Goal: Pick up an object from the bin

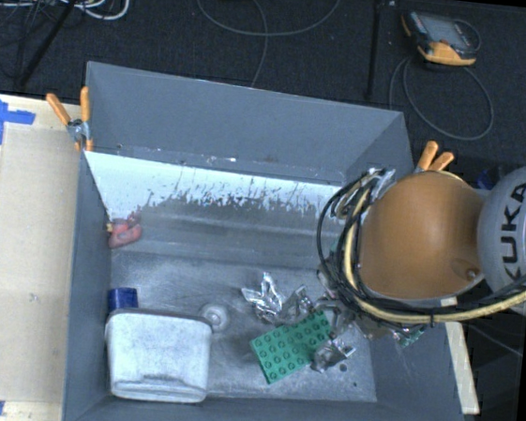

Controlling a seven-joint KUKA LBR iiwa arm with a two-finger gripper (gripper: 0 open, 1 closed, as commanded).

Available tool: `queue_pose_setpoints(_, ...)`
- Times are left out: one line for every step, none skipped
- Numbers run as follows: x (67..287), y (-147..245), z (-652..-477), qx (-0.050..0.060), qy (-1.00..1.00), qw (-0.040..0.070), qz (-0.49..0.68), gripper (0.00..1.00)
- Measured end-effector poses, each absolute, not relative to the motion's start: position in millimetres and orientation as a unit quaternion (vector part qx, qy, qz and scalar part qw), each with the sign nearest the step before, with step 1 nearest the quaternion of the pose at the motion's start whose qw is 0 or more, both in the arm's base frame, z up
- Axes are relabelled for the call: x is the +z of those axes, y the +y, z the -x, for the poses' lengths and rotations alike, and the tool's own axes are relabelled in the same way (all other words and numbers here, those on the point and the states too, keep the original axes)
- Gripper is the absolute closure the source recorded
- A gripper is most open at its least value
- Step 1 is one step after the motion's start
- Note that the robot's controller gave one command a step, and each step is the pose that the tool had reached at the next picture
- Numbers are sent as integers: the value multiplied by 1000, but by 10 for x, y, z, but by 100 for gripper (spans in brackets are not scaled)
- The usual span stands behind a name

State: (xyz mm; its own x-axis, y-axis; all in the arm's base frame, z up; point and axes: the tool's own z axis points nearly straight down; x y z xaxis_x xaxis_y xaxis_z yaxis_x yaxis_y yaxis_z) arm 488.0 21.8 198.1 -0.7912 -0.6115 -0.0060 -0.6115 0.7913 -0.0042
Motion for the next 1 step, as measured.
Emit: queue_pose_setpoints(2050, -117, -4854, 0, 844, 0, 536, 100)
